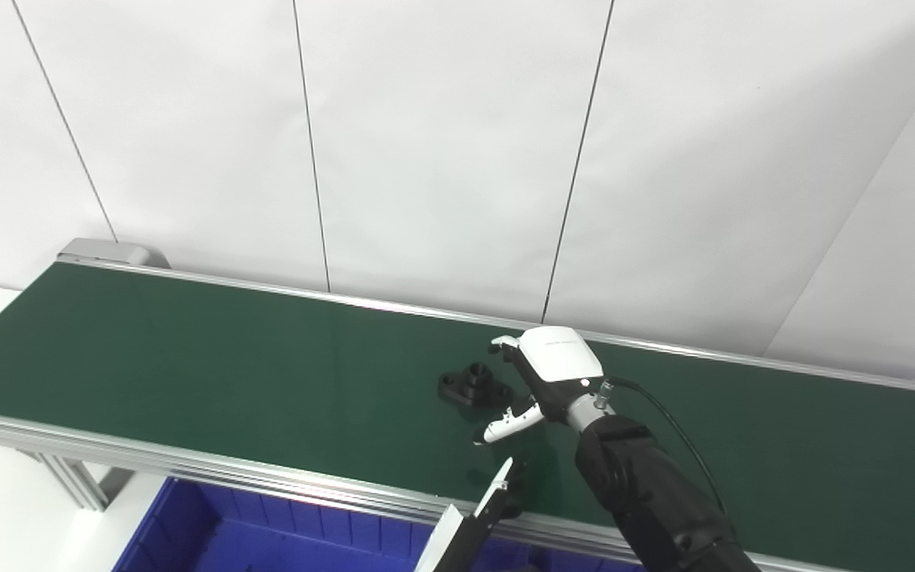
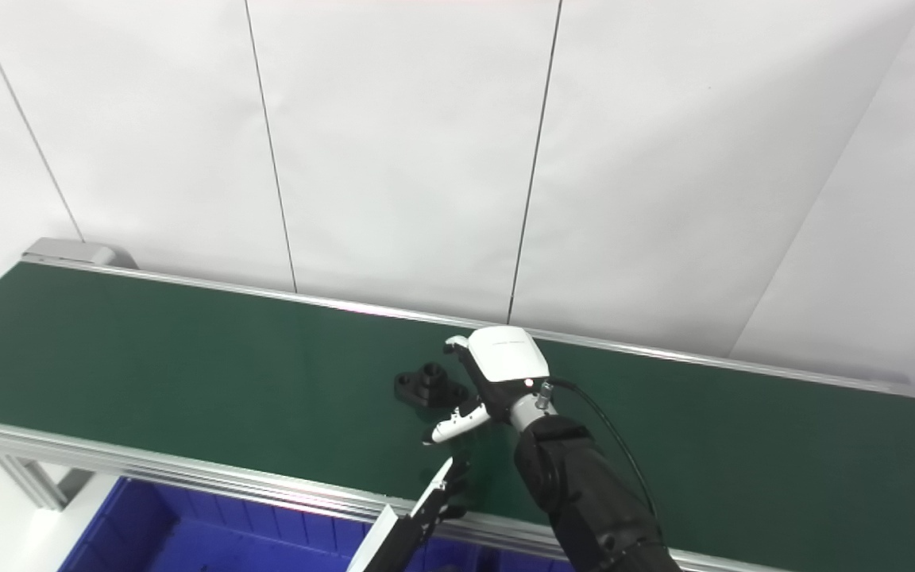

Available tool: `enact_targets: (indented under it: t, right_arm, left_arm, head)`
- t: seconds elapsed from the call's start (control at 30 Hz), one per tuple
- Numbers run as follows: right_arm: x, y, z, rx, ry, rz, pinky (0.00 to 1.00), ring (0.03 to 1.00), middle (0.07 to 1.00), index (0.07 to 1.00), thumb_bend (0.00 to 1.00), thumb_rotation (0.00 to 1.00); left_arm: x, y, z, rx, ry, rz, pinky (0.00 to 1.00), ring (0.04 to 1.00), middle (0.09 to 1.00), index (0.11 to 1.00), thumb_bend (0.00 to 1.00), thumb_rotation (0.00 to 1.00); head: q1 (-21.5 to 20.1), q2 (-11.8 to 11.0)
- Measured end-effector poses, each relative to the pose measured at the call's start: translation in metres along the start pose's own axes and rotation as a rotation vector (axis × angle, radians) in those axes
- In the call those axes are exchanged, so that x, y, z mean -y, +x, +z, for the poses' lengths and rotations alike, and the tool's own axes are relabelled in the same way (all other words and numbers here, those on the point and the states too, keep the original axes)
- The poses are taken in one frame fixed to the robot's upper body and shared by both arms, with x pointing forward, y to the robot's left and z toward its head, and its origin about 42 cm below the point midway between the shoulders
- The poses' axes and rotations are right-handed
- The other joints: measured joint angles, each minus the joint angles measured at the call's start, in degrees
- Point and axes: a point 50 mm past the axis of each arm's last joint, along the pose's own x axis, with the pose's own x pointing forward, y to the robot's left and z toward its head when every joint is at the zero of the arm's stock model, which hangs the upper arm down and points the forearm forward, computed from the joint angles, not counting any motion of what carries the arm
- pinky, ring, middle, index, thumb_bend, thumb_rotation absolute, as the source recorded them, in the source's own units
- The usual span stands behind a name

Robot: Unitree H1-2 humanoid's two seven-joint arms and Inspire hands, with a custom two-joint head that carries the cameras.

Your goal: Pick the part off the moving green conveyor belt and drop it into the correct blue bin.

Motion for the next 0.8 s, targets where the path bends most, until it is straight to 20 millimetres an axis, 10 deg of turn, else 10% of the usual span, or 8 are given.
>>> enact_targets:
  t: [0.8]
  right_arm:
    - [-0.009, 0.011, 0.001, -0.045, 0.097, 0.048, 0.37, 0.475, 0.578, 0.629, 0.77, 0.38]
  left_arm:
    - [-0.003, -0.004, 0.006, -0.012, 0.046, 0.003, 0.9, 0.962, 0.982, 1.0, 0.84, 0.97]
  head:
    - [1.9, 1.3]
